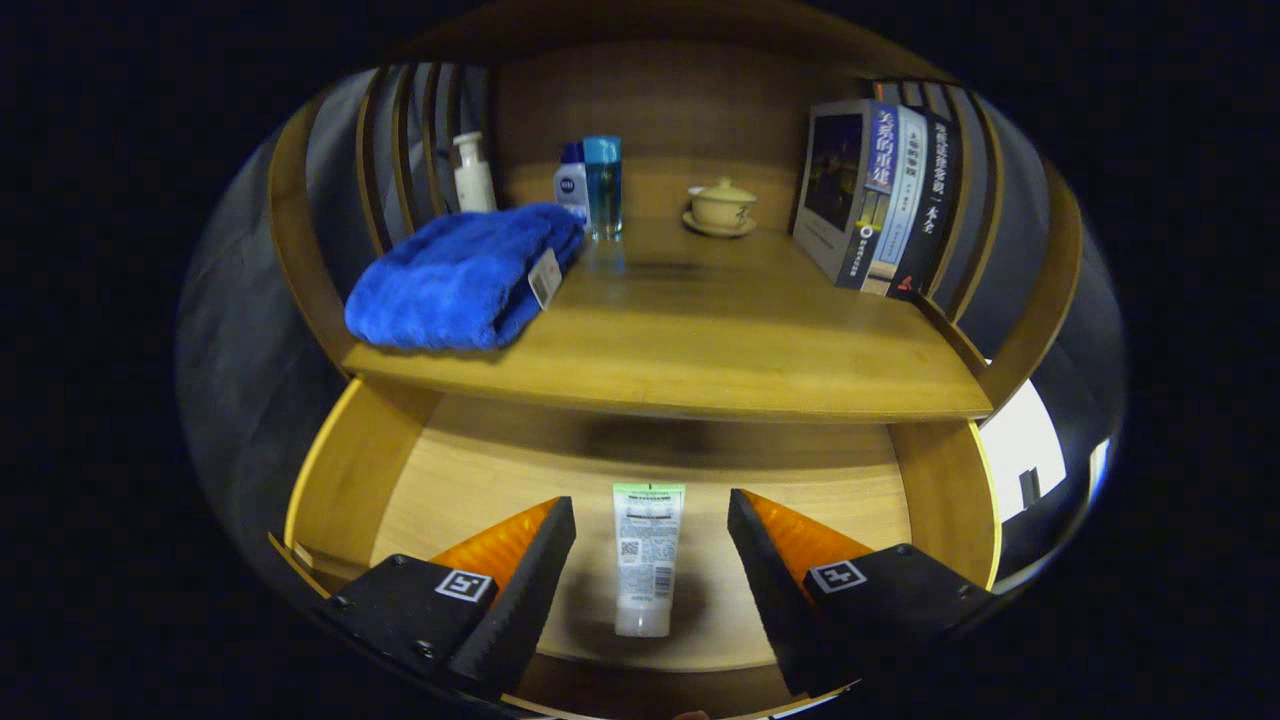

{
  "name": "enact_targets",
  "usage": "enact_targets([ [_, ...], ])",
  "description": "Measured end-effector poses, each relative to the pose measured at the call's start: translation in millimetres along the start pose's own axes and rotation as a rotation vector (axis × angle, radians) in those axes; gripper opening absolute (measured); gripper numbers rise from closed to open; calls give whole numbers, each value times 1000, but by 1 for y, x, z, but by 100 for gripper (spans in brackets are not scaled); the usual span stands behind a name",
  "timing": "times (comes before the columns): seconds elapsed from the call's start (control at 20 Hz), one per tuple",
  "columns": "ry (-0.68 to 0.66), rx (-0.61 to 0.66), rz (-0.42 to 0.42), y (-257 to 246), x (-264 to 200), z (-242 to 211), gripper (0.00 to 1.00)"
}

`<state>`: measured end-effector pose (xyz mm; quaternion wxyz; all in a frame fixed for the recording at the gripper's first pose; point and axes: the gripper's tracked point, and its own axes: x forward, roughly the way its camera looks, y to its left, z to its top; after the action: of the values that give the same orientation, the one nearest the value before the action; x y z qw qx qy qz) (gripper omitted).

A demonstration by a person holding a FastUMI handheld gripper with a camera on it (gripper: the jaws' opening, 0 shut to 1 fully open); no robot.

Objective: Pull open the drawer, take out the items inside it, and place them on the countertop above the cabinet.

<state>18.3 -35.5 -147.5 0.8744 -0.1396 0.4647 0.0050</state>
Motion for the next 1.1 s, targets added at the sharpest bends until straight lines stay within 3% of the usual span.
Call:
enact_targets([
  [0.7, 349, -18, 5, 12, 39, -72, 99],
  [0.8, 381, -11, -14, 7, 42, -79, 92],
  [0.95, 381, 5, -16, 2, 40, -78, 59],
  [1.1, 332, 65, -34, 6, 39, -70, 48],
])
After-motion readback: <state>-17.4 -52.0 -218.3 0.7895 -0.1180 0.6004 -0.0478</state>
